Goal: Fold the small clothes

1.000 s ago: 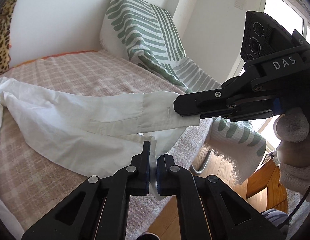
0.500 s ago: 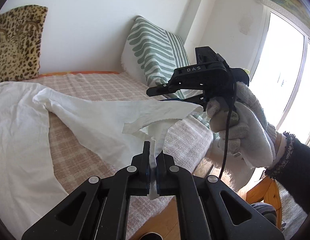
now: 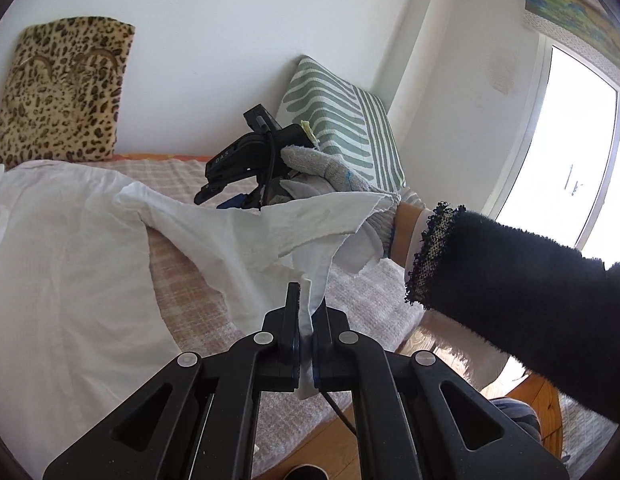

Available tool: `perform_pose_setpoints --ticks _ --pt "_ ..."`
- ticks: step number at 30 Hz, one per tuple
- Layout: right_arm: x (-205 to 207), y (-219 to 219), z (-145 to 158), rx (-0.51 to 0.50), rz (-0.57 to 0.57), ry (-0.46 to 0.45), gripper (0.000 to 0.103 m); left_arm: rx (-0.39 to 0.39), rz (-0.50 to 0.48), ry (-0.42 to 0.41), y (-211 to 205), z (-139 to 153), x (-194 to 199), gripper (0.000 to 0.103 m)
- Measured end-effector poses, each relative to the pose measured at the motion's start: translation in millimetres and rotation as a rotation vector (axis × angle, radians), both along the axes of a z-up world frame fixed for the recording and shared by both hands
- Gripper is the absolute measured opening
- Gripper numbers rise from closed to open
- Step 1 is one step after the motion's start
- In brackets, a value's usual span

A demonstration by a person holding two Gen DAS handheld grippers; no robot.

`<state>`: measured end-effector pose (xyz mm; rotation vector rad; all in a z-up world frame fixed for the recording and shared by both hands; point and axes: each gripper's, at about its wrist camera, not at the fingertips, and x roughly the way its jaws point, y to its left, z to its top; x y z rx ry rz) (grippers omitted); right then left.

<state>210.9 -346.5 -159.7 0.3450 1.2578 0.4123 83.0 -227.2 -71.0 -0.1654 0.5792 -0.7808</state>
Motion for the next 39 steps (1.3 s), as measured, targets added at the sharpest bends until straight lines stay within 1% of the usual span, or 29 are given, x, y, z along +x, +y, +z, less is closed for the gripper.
perform_pose_setpoints --ticks 3,4,5,6,10,12,16,20,23,27,32,35,37,38,39 --pt "9 8 -9 -0.048 0.001 0.021 0.038 -0.003 0.004 0.005 5 -2 -2 0.002" --pt "10 10 -10 -0.053 0.003 0.020 0.032 -0.004 0.005 0.007 7 -3 -3 0.002" --pt "12 13 -11 -0.065 0.008 0.021 0.014 -0.004 0.009 0.008 9 -4 -3 0.002" --pt "12 16 -11 -0.081 0.012 0.017 0.007 -0.008 0.014 0.011 13 -4 -3 0.002" --pt "10 33 -1 -0.174 0.042 -0.026 0.004 -0.023 0.038 0.030 27 -9 -4 0.002" --pt "11 37 10 -0.196 0.028 -0.052 0.003 -0.033 0.053 0.046 36 -12 -5 0.002" --pt "12 52 42 -0.177 0.031 -0.112 0.002 -0.048 0.082 0.080 53 -20 -10 0.002" --pt "11 88 72 -0.198 0.094 -0.170 0.002 -0.086 0.136 0.124 72 -26 -16 0.002" --pt "9 126 84 -0.235 0.166 -0.200 0.002 -0.115 0.167 0.163 83 -31 -22 0.002" --pt "0 177 77 -0.294 0.255 -0.221 0.002 -0.128 0.202 0.195 98 -35 -29 0.002" --pt "-6 222 49 -0.337 0.328 -0.206 0.002 -0.136 0.247 0.244 120 -45 -33 0.002" --pt "-3 236 34 -0.308 0.348 -0.154 0.002 -0.124 0.256 0.268 126 -50 -36 0.002" --pt "-2 237 31 -0.264 0.345 -0.126 0.003 -0.118 0.257 0.279 128 -51 -37 0.008" --pt "-1 235 33 -0.248 0.337 -0.117 0.007 -0.114 0.252 0.291 128 -51 -38 0.013" --pt "-2 231 36 -0.233 0.322 -0.120 0.010 -0.112 0.252 0.297 129 -51 -38 0.015"
